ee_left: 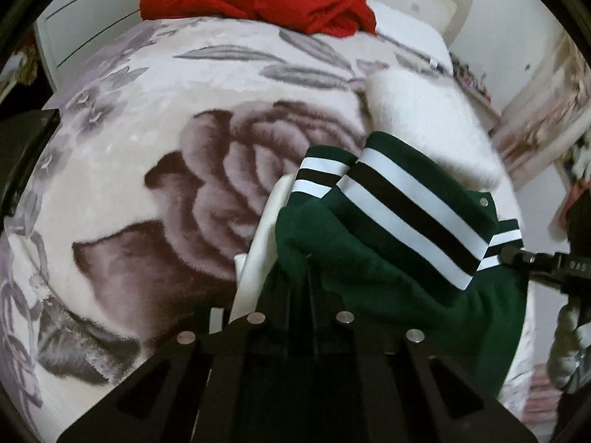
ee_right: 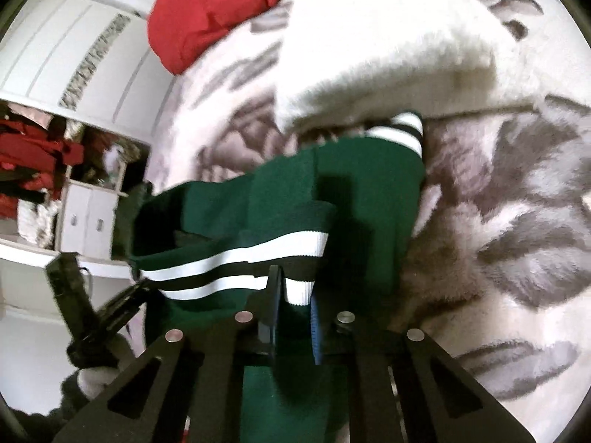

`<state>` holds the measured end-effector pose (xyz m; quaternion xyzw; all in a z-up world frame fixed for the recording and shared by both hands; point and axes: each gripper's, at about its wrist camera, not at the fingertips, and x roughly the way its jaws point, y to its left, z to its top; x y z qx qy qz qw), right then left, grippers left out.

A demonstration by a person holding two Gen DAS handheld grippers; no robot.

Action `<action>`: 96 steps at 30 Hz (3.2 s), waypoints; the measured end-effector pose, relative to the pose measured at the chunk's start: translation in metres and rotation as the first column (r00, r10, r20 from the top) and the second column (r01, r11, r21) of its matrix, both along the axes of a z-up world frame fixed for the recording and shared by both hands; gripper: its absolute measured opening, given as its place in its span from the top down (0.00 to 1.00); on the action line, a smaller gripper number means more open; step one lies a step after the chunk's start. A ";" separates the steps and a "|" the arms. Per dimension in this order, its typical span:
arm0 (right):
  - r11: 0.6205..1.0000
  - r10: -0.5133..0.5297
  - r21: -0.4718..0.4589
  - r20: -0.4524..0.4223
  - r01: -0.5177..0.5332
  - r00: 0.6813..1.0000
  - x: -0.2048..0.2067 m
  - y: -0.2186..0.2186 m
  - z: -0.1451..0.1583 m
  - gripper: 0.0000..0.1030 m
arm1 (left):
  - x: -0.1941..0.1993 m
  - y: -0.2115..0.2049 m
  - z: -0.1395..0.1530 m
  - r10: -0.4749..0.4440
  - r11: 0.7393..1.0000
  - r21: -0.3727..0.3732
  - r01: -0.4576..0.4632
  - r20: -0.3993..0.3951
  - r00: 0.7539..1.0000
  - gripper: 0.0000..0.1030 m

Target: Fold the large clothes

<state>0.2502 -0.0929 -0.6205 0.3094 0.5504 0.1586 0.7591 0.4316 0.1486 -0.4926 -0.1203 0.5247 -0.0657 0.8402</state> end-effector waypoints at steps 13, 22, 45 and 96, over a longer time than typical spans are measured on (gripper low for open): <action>0.997 -0.078 -0.023 -0.173 0.075 0.982 0.059 -0.031 -0.059 0.85 | 0.069 -0.011 -0.061 -0.004 0.997 0.072 0.016 -0.165 0.986 0.92; 0.971 0.040 0.238 -0.253 0.022 0.967 0.040 -0.056 -0.107 0.23 | 0.016 0.020 -0.029 0.154 0.984 -0.075 -0.160 -0.090 0.984 0.24; 0.422 -0.564 0.492 -0.515 0.761 0.645 -0.205 -0.022 -0.109 0.66 | -0.106 0.087 0.007 0.307 0.937 0.200 -0.288 -0.074 0.949 0.24; 0.952 -0.280 -0.027 -0.485 0.306 0.829 -0.242 -0.018 -0.054 0.50 | -0.155 -0.009 -0.005 0.046 0.959 0.281 -0.029 -0.053 0.998 0.11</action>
